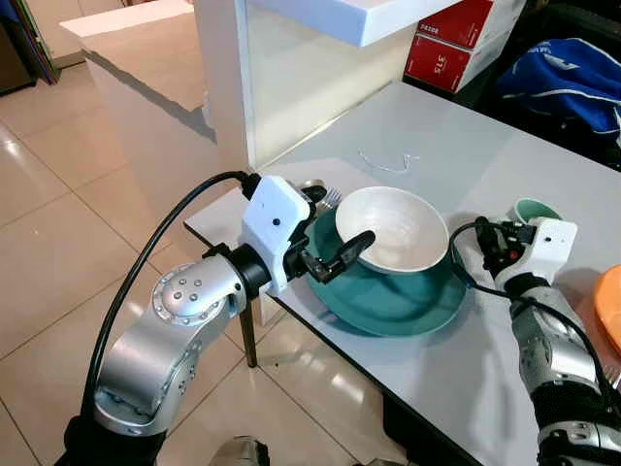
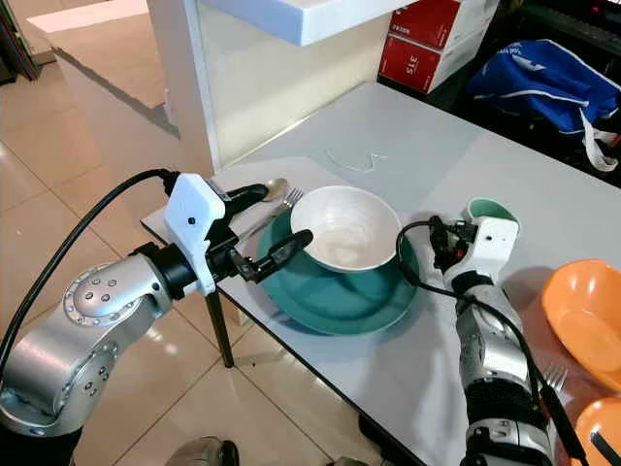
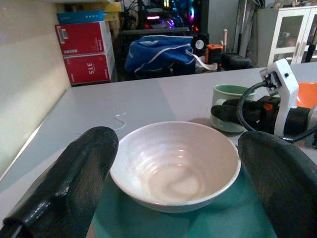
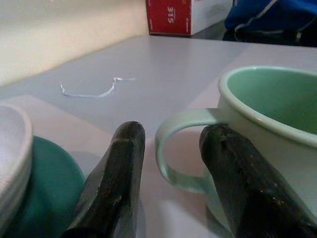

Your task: Setting the table

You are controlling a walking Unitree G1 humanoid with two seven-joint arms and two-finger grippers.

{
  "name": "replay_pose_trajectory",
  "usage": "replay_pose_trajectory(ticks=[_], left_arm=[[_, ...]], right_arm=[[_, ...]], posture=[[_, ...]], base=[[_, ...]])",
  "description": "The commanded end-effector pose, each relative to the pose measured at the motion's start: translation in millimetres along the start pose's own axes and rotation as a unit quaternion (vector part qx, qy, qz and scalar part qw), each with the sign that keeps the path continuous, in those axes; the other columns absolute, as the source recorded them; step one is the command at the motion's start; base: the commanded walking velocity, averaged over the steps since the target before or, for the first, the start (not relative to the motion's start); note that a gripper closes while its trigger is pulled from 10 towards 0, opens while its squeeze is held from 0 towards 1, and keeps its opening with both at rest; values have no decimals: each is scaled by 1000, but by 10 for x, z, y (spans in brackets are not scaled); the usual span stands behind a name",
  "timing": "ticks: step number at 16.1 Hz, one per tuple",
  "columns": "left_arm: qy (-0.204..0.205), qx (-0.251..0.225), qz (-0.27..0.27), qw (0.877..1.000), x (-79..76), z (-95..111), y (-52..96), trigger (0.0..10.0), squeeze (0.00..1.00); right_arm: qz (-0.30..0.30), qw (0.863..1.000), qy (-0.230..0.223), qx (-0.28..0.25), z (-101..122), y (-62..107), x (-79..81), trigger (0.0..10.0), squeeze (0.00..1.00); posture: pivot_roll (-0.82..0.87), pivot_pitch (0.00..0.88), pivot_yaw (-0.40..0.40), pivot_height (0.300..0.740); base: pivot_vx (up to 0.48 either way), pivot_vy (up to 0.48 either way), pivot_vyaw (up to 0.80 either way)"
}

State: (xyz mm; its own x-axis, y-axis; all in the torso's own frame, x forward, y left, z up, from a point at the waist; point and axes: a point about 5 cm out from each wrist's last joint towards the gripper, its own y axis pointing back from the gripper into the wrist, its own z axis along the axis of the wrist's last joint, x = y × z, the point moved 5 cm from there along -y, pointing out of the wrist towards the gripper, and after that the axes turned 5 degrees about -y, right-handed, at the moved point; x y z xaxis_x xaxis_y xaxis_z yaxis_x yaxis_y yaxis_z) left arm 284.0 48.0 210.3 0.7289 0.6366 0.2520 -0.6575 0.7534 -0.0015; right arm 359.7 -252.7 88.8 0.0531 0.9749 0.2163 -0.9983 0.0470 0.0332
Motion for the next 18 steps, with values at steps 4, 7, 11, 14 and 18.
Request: replay_pose_trajectory(ticks=[4, 7, 11, 14, 18], left_arm=[[-4, -2, -8, 1000, -35, 7, -21, 10000, 0], [-4, -2, -9, 1000, -38, 3, -18, 10000, 0], [-5, -1, -7, 1000, -23, 3, -3, 10000, 0], [-3, 0, -8, 1000, -35, -7, 1, 10000, 0], [-3, 3, 13, 1000, 4, -39, 86, 10000, 0]], right_arm=[[-7, 1000, 12, 8, -56, 70, -19, 10000, 0], [-9, 1000, 9, 9, -94, 116, -18, 10000, 0], [-15, 1000, 5, -1, -53, 206, -37, 10000, 0], [-11, 1000, 6, -14, 23, 361, 36, 10000, 0], [28, 996, 7, -88, 472, 759, 361, 10000, 0]], posture=[[76, 66, -48, 740], [76, 65, -47, 740], [77, 65, -48, 740], [77, 65, -48, 740], [67, 58, -56, 740]], base=[[0, 0, 0], [0, 0, 0], [0, 0, 0], [0, 0, 0], [0, 0, 0]])
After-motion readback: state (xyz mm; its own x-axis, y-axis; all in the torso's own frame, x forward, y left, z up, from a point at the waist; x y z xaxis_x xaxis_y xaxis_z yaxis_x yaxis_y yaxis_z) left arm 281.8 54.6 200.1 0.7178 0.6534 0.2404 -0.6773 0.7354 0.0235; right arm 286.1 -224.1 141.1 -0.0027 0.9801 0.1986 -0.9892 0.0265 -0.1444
